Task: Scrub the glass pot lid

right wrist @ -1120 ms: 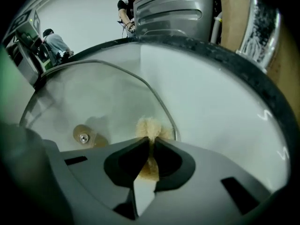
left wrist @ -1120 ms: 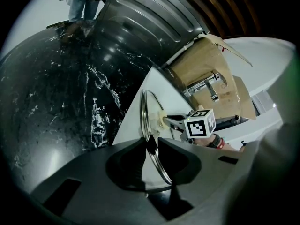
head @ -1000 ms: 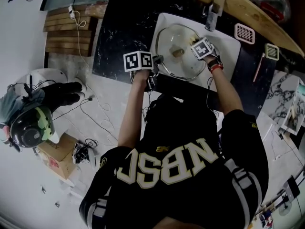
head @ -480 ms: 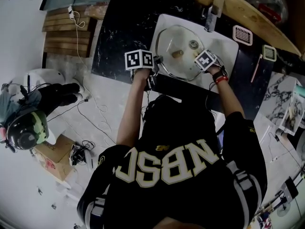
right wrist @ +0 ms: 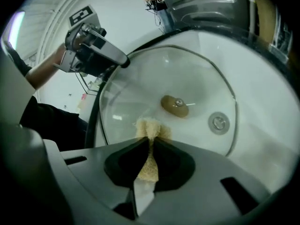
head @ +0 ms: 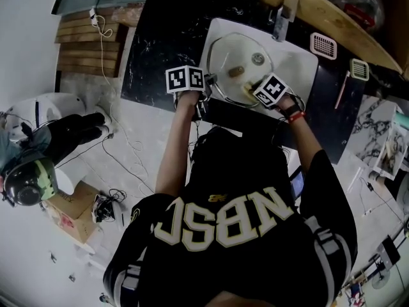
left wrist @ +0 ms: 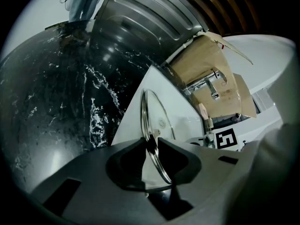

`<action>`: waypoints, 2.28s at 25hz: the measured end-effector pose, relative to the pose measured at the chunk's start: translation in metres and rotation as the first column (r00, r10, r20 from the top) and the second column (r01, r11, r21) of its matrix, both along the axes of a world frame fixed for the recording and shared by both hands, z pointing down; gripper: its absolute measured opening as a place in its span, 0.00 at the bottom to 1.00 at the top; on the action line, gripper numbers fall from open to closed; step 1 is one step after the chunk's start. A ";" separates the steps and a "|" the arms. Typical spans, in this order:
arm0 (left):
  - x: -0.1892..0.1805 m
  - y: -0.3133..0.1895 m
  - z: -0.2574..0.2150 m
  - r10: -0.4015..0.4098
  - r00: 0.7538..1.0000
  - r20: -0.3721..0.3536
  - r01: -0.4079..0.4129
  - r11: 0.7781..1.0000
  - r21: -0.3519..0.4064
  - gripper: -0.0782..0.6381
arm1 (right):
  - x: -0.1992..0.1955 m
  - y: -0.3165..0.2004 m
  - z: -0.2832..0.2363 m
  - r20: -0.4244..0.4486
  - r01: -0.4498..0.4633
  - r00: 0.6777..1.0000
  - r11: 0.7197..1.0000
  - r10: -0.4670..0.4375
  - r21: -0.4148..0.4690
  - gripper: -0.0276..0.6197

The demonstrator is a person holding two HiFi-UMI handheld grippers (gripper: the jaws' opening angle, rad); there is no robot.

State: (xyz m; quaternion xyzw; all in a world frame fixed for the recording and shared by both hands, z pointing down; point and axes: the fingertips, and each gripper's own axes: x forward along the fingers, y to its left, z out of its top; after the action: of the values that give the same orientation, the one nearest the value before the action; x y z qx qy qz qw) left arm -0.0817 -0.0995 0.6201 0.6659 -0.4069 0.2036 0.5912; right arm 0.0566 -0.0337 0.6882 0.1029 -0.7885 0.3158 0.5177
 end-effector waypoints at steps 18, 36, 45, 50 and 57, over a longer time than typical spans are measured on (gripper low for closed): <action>-0.001 0.000 0.001 -0.010 1.000 0.012 0.010 1.000 -0.002 0.24 | -0.097 -0.075 -0.024 0.247 -0.206 0.955 0.966 0.164 0.156 0.11; -0.001 0.000 -0.001 -0.009 1.000 0.012 0.009 1.000 0.000 0.24 | -0.052 -0.166 0.022 0.276 -0.471 0.874 0.833 0.399 0.289 0.12; 0.000 0.000 0.000 -0.007 1.000 0.011 0.007 1.000 0.005 0.24 | 0.004 -0.169 0.038 0.116 -0.438 0.896 0.810 0.428 0.390 0.12; -0.001 0.000 0.000 -0.005 1.000 0.012 0.005 1.000 0.003 0.24 | 0.037 -0.147 0.055 -0.028 -0.365 0.913 0.846 0.407 0.390 0.11; 0.000 0.000 0.000 -0.002 1.000 0.012 0.002 1.000 0.001 0.24 | 0.062 -0.114 0.057 -0.168 -0.213 0.942 0.903 0.292 0.374 0.11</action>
State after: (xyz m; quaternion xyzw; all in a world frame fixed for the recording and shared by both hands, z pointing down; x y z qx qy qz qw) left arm -0.0815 -0.0994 0.6205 0.6645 -0.4114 0.2069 0.5886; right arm 0.1184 -0.1475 0.7455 0.3294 -0.7496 0.2217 0.5296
